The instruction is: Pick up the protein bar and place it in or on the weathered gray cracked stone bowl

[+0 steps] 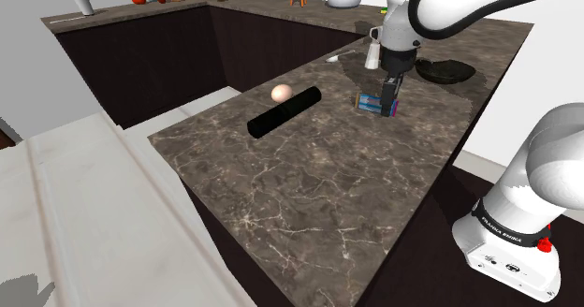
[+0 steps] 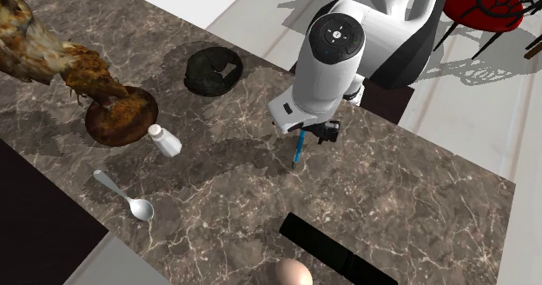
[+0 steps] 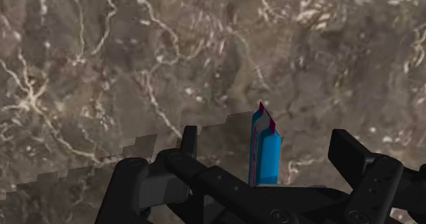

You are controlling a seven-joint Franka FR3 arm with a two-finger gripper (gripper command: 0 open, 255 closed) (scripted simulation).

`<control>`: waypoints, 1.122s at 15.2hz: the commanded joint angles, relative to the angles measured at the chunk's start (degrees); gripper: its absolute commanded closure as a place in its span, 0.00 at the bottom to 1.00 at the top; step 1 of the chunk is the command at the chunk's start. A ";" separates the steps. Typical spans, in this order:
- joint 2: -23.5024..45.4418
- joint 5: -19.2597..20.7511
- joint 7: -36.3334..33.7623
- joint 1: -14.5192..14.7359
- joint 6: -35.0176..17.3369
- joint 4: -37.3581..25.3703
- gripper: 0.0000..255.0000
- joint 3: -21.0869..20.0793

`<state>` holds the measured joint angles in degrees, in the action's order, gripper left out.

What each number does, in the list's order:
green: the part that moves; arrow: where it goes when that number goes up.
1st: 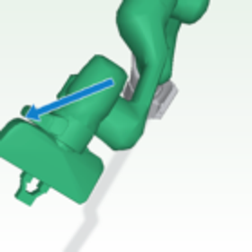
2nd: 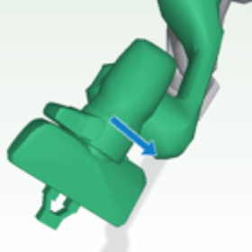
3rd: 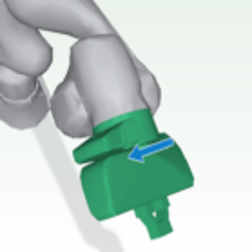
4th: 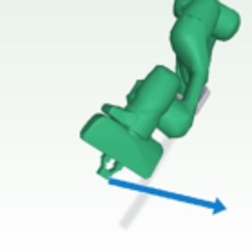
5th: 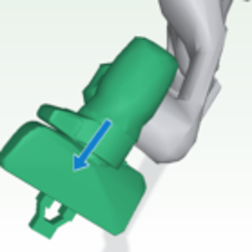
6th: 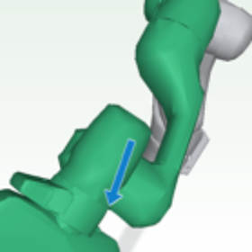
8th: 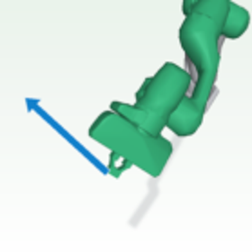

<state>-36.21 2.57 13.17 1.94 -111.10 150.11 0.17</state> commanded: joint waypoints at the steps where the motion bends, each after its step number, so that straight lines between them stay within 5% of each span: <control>1: 0.00 0.00 0.00 0.00 -0.02 0.01 0.00 0.00; 2: 0.00 0.00 0.00 0.00 -0.01 0.01 0.00 0.00; 3: 0.00 0.00 0.00 0.00 -0.01 0.01 1.00 0.00; 12: 0.00 0.00 0.00 0.00 -0.02 0.01 1.00 0.00; 17: -0.91 -0.08 0.16 0.02 4.17 -3.27 1.00 -0.03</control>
<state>-37.03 2.55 13.37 1.92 -107.78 147.57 0.20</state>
